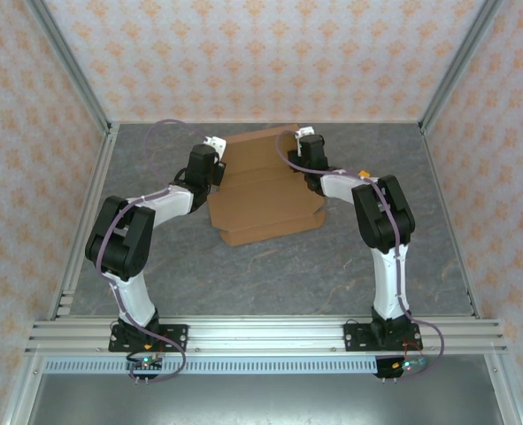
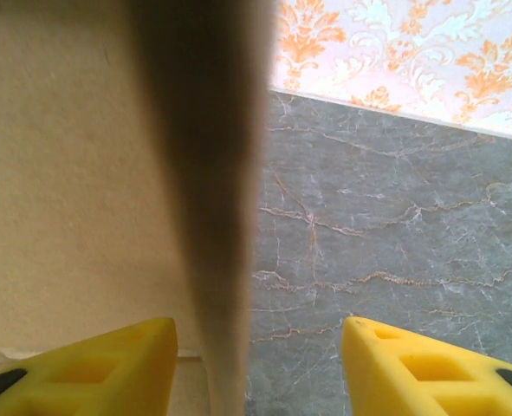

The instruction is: Fold the paper box

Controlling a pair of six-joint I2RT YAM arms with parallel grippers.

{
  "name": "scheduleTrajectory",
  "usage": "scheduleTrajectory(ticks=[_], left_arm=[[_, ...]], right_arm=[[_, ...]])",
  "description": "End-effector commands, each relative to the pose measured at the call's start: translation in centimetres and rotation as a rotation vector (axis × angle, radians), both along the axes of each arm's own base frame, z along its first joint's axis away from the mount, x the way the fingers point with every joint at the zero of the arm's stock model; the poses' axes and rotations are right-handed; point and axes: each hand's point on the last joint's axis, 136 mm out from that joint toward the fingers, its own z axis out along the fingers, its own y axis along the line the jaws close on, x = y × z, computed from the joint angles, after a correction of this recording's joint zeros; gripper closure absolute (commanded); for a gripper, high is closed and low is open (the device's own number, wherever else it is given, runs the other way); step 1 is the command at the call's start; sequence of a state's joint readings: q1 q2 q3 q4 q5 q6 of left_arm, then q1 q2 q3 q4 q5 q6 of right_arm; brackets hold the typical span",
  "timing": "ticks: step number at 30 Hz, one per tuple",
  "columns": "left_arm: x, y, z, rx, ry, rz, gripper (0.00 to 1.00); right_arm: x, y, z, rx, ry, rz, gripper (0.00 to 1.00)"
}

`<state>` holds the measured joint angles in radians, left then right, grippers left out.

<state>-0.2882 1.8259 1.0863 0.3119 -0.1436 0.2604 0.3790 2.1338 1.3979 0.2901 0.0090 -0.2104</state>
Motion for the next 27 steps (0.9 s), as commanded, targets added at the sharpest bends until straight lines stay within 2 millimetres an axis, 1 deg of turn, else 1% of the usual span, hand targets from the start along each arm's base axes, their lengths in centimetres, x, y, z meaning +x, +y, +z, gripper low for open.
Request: scheduleTrajectory(ticks=[1,7,9,12,18,21,23,25,27], left_arm=[[-0.2,0.4,0.9,0.042,0.013,0.012,1.00],[-0.2,0.4,0.8,0.042,0.015,0.015,1.00],[-0.3,0.4,0.9,0.042,0.013,0.014,1.00],[-0.3,0.4,0.8,0.039,0.015,0.014,1.00],[-0.3,0.3,0.8,0.035,0.018,0.013,1.00],[-0.3,0.4,0.8,0.035,0.017,0.014,1.00],[-0.3,0.4,0.7,0.037,0.019,0.014,1.00],[-0.2,0.4,0.7,0.035,0.019,0.017,1.00],[-0.3,0.4,0.7,0.034,0.018,0.019,1.00]], right_arm=[[-0.2,-0.2,0.6,0.001,-0.001,0.012,0.49],[1.1,-0.4,0.6,0.004,-0.002,-0.009,0.67],[1.4,-0.7,0.6,0.000,-0.004,-0.034,0.70],[1.5,-1.3,0.3,-0.013,-0.014,-0.080,0.72],[1.4,-1.3,0.4,-0.116,-0.064,-0.176,0.72],[1.3,-1.4,0.5,-0.133,-0.068,-0.206,0.71],[1.0,-1.2,0.8,-0.113,-0.071,-0.186,0.65],[0.5,-1.0,1.5,-0.081,-0.078,-0.151,0.56],[-0.1,-0.8,2.8,-0.036,-0.087,-0.108,0.43]])
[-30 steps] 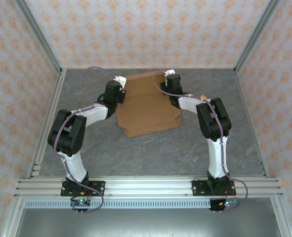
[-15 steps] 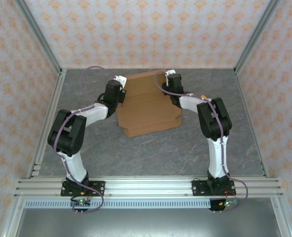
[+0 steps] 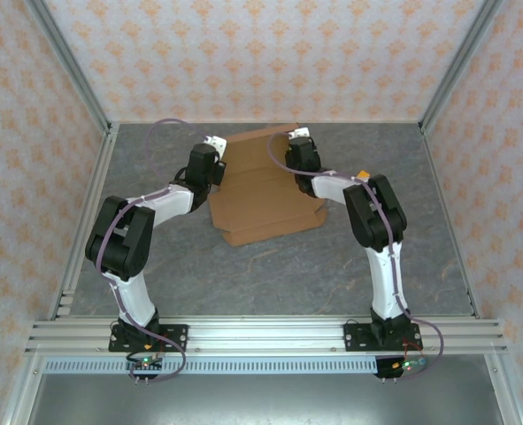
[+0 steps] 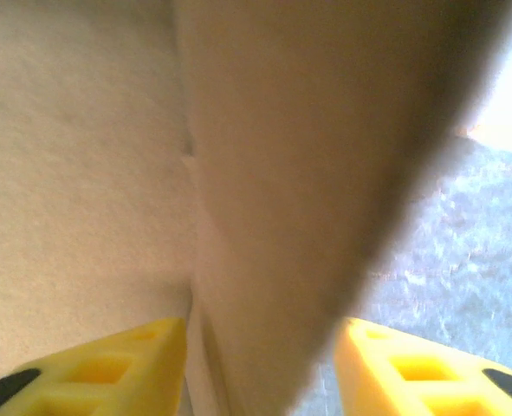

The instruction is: Fold the paper box

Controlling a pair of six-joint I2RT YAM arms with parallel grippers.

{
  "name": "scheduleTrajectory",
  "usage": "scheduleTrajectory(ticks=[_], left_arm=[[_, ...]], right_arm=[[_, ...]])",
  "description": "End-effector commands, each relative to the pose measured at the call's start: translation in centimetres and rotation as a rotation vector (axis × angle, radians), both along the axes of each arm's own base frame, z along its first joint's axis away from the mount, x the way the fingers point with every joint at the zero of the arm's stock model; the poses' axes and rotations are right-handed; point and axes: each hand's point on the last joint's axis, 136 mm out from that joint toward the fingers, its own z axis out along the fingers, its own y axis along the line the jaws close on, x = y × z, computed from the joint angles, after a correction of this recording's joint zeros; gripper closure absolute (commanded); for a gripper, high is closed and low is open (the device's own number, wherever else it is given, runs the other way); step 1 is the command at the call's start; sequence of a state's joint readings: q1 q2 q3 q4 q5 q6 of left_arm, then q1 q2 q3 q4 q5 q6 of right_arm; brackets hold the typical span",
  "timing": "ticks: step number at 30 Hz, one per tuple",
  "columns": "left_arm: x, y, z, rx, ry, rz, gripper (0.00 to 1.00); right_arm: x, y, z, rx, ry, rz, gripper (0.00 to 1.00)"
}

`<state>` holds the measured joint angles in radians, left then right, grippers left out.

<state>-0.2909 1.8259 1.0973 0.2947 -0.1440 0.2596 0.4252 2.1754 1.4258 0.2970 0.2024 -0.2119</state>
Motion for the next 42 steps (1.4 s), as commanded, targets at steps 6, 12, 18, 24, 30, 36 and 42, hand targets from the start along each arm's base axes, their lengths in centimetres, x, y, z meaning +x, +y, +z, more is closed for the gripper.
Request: scheduleTrajectory(ticks=[6,12,18,24,30,36,42], left_arm=[[-0.3,0.7,0.6,0.038,0.013,0.032,1.00],[-0.3,0.6,0.7,0.026,0.005,0.028,1.00],[-0.3,0.6,0.8,0.028,0.004,0.028,1.00],[-0.2,0.6,0.9,0.026,0.006,0.025,1.00],[-0.1,0.5,0.8,0.024,0.008,0.022,1.00],[-0.2,0.5,0.8,0.026,0.013,0.021,1.00],[-0.2,0.5,1.0,0.027,0.013,0.020,1.00]], right_arm=[[-2.6,-0.4,7.1,0.138,-0.039,0.127,0.21],[-4.7,-0.9,11.2,0.264,-0.014,0.195,0.19],[-5.2,-0.3,11.2,0.256,0.053,0.283,0.19],[-7.2,-2.6,12.9,0.318,0.053,0.427,0.18],[-6.8,-7.2,11.2,0.332,0.125,0.488,0.22],[-5.0,-7.5,6.8,0.306,0.271,0.602,0.25],[-3.6,-4.9,5.7,0.422,0.293,0.803,0.20]])
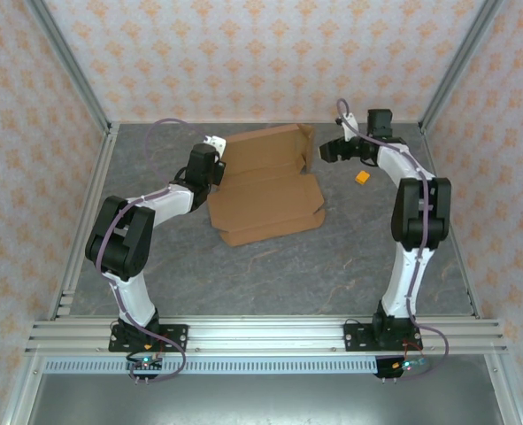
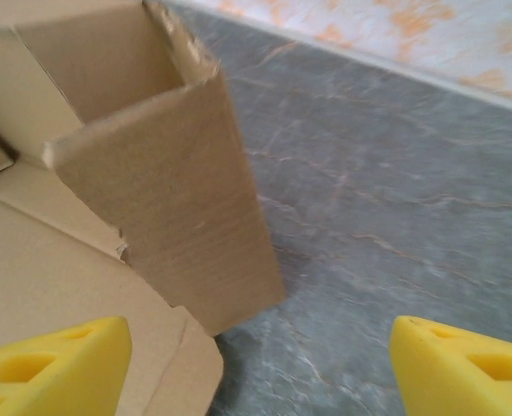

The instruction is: Fold the paper box

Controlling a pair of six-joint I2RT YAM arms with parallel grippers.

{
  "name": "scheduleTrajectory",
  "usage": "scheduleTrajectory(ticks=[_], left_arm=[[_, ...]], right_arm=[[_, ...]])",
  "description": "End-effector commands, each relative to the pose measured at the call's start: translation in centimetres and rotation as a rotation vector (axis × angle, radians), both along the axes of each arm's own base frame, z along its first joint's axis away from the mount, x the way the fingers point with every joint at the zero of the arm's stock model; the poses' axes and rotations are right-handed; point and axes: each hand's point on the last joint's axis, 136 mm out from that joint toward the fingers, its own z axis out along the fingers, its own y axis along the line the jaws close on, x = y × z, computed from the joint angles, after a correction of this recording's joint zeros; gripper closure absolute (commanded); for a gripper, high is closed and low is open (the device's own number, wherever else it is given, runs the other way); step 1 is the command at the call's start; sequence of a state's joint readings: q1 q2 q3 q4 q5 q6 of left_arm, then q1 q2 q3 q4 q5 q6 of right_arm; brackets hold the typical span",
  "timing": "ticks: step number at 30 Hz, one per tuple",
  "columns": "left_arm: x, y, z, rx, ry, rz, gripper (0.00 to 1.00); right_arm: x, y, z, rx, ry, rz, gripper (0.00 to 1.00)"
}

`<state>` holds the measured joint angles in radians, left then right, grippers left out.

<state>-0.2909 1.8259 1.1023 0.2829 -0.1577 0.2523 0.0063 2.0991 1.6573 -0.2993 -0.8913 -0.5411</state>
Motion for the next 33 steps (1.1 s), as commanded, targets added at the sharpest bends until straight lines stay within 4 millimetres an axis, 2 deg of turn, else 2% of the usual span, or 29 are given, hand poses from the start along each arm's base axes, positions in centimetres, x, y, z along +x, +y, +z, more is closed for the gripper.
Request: scheduleTrajectory(ticks=[1,4,12,18,33], left_arm=[[-0.2,0.2,0.9,0.024,0.010,0.006,1.00],[-0.2,0.2,1.0,0.026,0.012,0.005,1.00],[-0.2,0.2,1.1,0.028,0.014,0.005,1.00],[-0.2,0.2,1.0,0.026,0.018,0.004,1.00],[-0.3,0.2,1.1,0.024,0.015,0.009,1.00]], right_arm=[[-0.6,2.3,0.6,0.100,0.016,0.157,0.14],[-0.1,3.2,0.2,0.117,0.012,0.194,0.10],[1.0,5.9,-1.3,0.112,0.029,0.281,0.09],[1.9,6.6,-1.6,0.105,0.018,0.301,0.10],[-2.5,6.3,0.3,0.064,-0.026,0.337,0.15]])
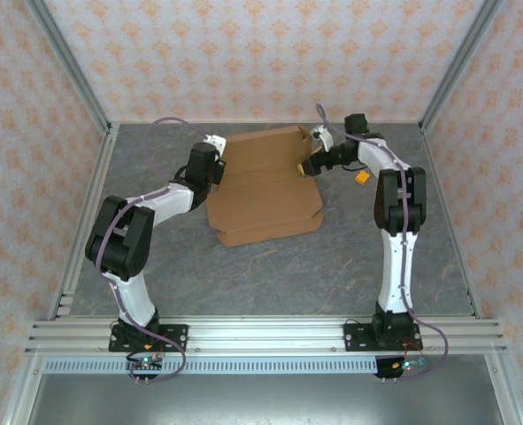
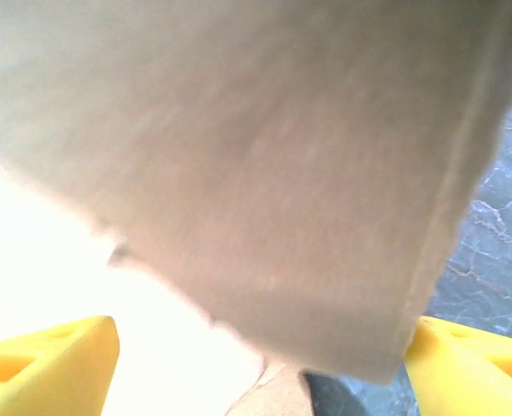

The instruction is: Fold the paper box

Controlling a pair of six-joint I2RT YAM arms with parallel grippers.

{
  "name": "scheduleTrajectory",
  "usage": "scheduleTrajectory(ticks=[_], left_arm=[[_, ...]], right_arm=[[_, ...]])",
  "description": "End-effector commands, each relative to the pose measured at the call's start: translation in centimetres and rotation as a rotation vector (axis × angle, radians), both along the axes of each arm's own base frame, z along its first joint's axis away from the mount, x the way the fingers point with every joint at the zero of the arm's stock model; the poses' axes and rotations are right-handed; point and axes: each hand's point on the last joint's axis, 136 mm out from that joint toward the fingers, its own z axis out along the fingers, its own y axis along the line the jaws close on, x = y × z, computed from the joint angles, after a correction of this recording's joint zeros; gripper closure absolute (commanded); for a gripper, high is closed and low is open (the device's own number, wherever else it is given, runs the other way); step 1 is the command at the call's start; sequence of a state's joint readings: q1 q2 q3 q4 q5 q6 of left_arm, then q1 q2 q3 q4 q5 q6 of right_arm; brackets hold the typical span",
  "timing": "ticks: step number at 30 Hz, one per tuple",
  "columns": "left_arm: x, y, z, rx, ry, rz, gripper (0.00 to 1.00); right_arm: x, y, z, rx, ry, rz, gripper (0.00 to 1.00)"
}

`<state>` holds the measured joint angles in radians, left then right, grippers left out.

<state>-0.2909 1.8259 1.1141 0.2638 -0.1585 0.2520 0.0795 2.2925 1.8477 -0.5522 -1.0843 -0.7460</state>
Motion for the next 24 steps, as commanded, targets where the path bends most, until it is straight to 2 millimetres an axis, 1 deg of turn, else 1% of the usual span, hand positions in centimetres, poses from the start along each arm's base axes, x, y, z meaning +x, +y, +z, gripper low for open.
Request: scheduleTrajectory(ticks=[1,4,8,13,19,24], left_arm=[[-0.3,0.3,0.9,0.021,0.010,0.009,1.00],[-0.3,0.2,0.9,0.021,0.010,0.008,1.00],[-0.4,0.2,0.9,0.018,0.011,0.009,1.00],[-0.4,0.2,1.0,0.018,0.012,0.006,1.00],[-0.4,0.1,1.1,0.014,0.008,0.004,1.00],[-0.4,0.0,1.1,0.009,0.008,-0.001,1.00]], right_arm=[[-0.2,0.2,4.5,0.020,-0.140,0.030,0.15],[-0.4,0.5,4.6,0.016,-0.149,0.032,0.17],[0.1,1.0,4.2,-0.007,-0.160,0.021,0.23],[1.6,1.7,3.9,-0.029,-0.201,-0.025,0.37],[3.0,2.2,3.5,-0.050,-0.259,-0.091,0.47],[4.5,2.0,3.1,-0.085,-0.307,-0.183,0.50]])
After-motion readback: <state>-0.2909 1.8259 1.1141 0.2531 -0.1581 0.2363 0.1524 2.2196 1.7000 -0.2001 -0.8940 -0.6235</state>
